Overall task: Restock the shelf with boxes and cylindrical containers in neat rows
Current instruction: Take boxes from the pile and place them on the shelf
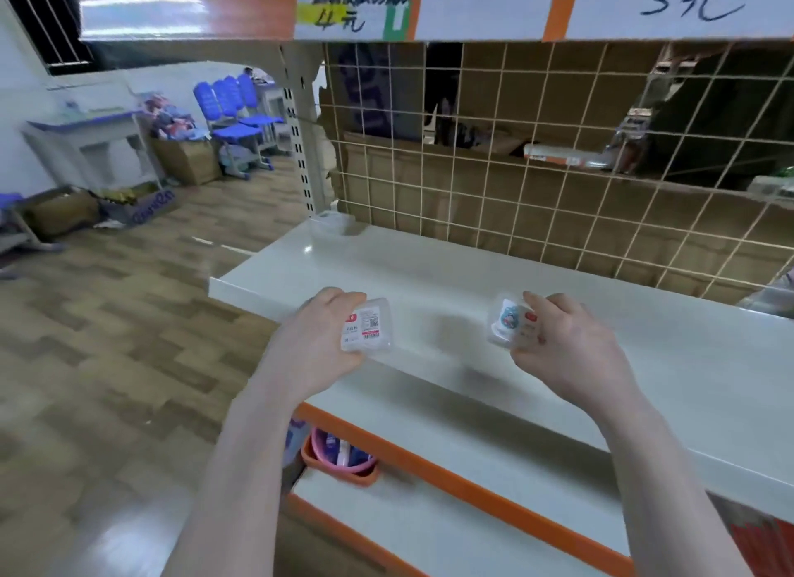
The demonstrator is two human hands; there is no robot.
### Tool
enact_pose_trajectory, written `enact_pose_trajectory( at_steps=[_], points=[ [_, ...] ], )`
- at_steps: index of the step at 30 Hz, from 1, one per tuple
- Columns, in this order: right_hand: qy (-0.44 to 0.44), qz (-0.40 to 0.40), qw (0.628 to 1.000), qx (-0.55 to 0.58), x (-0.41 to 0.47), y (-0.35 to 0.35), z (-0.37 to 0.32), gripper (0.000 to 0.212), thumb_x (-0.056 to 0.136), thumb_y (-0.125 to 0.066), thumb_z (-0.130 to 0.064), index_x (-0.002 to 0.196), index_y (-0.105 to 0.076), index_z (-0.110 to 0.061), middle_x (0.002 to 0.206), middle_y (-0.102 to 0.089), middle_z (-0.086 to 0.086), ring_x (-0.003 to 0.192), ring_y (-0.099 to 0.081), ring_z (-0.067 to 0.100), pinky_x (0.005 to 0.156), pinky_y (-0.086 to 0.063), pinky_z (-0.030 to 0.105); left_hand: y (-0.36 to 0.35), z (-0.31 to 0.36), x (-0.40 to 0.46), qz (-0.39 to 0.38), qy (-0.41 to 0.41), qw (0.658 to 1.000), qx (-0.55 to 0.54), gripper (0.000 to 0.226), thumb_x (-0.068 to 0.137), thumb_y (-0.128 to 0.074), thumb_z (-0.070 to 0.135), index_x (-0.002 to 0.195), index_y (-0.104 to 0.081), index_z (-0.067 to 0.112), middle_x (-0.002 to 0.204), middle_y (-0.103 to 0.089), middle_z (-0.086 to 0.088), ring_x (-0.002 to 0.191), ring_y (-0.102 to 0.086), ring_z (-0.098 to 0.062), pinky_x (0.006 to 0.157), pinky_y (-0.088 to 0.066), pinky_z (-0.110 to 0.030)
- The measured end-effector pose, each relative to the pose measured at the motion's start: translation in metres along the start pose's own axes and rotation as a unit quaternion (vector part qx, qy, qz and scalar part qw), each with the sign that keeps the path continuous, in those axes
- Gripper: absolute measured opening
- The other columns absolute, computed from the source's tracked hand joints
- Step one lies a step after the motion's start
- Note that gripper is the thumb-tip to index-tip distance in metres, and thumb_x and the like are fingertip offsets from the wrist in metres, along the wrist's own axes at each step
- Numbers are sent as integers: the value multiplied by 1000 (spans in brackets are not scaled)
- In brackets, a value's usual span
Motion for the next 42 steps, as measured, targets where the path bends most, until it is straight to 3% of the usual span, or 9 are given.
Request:
enact_pose_trajectory(
  at_steps=[4, 9, 18, 20, 23, 31, 35, 39, 42],
  points=[
    [0, -20, 999, 25, 49, -35, -27, 67, 79, -60, -29, 141, -35, -23, 132, -44, 0, 122, -40, 21, 91, -38, 30, 3, -43, 39, -4, 4, 1000, 1, 67, 73, -71, 23, 136, -45, 20, 121, -48, 2, 105, -52, -17, 85, -48, -38],
    [-3, -43, 998, 39, 110, -58, -61, 65, 78, -61, -26, 139, -39, -22, 131, -45, 1, 121, -41, 21, 96, -35, 29, 12, -87, 83, -21, 10, 1000, 4, 66, 74, -68, 20, 136, -45, 20, 118, -49, 1, 103, -52, -16, 72, -37, -23],
    [-2, -85, 996, 26, 189, -96, -112, 60, 80, -59, -31, 135, -41, -19, 127, -45, 3, 117, -43, 23, 91, -41, 32, 14, -154, 135, -39, 9, 999, -15, 68, 76, -69, 20, 139, -42, 21, 128, -46, 3, 111, -50, -16, 81, -39, -21],
    [1, -83, 996, 32, 204, -106, -125, 53, 78, -61, -32, 128, -46, -22, 119, -48, 1, 113, -46, 23, 83, -40, 30, 14, -167, 145, -43, 2, 999, -15, 68, 76, -68, 22, 139, -41, 23, 128, -45, 5, 112, -50, -15, 84, -41, -23],
    [-8, -68, 997, 31, 227, -116, -141, 32, 72, -63, -32, 101, -51, -26, 97, -46, -4, 97, -55, 26, 66, -37, 29, 14, -185, 159, -50, -12, 998, -21, 67, 76, -67, 23, 138, -41, 25, 129, -44, 6, 113, -49, -16, 88, -45, -30],
    [-17, -97, 995, 3, 295, -148, -173, 46, 74, -64, -26, 117, -54, -12, 111, -48, 9, 102, -53, 30, 80, -47, 35, 14, -230, 192, -72, -38, 996, -35, 66, 77, -67, 24, 138, -42, 26, 131, -43, 9, 111, -51, -15, 84, -46, -28],
    [-27, -114, 993, -16, 313, -167, -183, 48, 76, -65, -26, 121, -53, -13, 118, -49, 10, 106, -51, 28, 72, -38, 28, 11, -246, 200, -83, -48, 995, -32, 65, 77, -66, 24, 137, -42, 27, 128, -44, 8, 109, -52, -15, 81, -47, -28],
    [-36, -111, 992, -41, 325, -179, -184, 53, 75, -66, -31, 124, -52, -15, 123, -49, 10, 110, -51, 29, 86, -46, 34, 8, -254, 209, -91, -58, 994, -29, 64, 78, -65, 24, 138, -41, 27, 128, -43, 8, 110, -51, -15, 78, -46, -27],
    [-41, -112, 992, -51, 332, -181, -183, 54, 74, -66, -31, 124, -53, -16, 123, -50, 9, 109, -53, 28, 86, -47, 35, 6, -258, 214, -95, -63, 993, -35, 64, 78, -65, 24, 138, -41, 26, 127, -44, 7, 110, -50, -15, 78, -47, -27]
  ],
)
Point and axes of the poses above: each hand's wrist, its own x-axis towards the middle knuckle, its own y-axis out of the back of the hand, z = x × y, the point moved 6 cm from there along x, towards the middle knuckle
